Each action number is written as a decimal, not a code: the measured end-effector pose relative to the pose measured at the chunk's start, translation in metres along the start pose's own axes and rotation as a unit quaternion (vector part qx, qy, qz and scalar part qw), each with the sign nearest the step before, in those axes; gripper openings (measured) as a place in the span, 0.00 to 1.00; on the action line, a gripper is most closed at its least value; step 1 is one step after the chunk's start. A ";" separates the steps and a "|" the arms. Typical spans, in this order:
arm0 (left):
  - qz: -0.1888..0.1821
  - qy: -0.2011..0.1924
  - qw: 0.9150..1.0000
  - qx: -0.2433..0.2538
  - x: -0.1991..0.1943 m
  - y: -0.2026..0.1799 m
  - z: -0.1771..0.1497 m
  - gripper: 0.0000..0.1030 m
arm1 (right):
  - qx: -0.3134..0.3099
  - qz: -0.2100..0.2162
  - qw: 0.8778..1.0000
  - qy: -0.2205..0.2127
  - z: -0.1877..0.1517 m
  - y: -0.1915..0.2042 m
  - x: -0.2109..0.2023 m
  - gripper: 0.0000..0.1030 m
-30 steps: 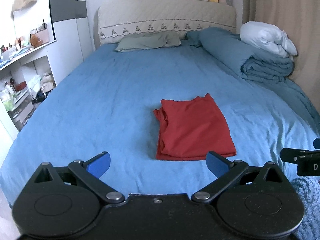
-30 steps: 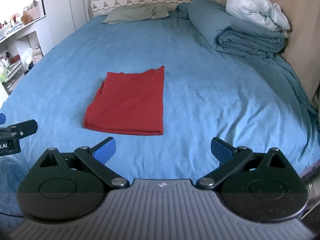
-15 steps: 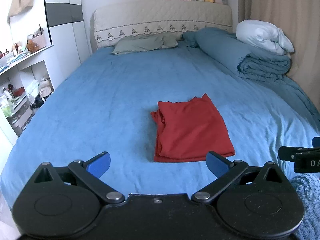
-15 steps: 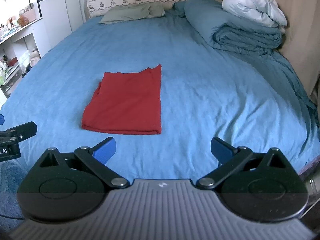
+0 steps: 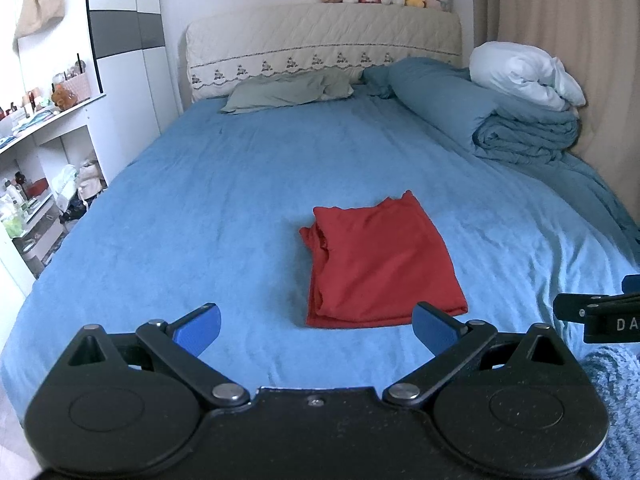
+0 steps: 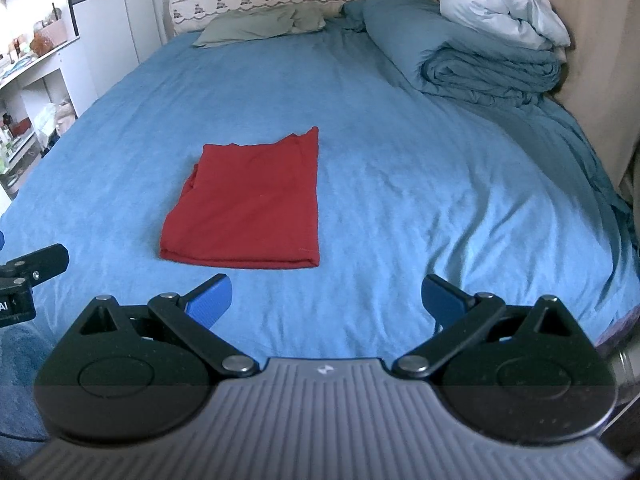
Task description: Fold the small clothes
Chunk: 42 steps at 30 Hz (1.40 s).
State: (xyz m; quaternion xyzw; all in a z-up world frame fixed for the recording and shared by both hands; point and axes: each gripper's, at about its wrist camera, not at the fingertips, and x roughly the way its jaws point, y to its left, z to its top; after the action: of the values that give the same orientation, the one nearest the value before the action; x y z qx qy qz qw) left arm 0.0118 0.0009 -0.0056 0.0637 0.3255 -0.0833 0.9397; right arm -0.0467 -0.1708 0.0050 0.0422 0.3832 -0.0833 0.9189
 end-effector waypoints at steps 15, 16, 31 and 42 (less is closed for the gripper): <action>-0.003 0.003 1.000 0.005 0.000 0.003 0.002 1.00 | 0.000 -0.003 1.000 0.000 0.000 0.000 -0.003 1.00; -0.003 0.003 1.000 0.005 0.000 0.003 0.003 1.00 | 0.000 -0.004 1.000 0.000 0.000 0.000 -0.003 1.00; 0.007 -0.005 1.000 0.003 0.001 0.002 0.002 1.00 | -0.003 -0.008 1.000 -0.001 -0.001 0.002 -0.003 1.00; 0.009 -0.004 1.000 0.006 0.002 0.000 0.001 1.00 | -0.002 -0.007 1.000 0.000 -0.001 0.004 -0.004 1.00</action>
State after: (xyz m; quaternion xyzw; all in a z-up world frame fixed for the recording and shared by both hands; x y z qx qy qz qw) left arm 0.0144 0.0005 -0.0060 0.0714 0.3209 -0.0774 0.9412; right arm -0.0493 -0.1666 0.0069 0.0376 0.3835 -0.0887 0.9185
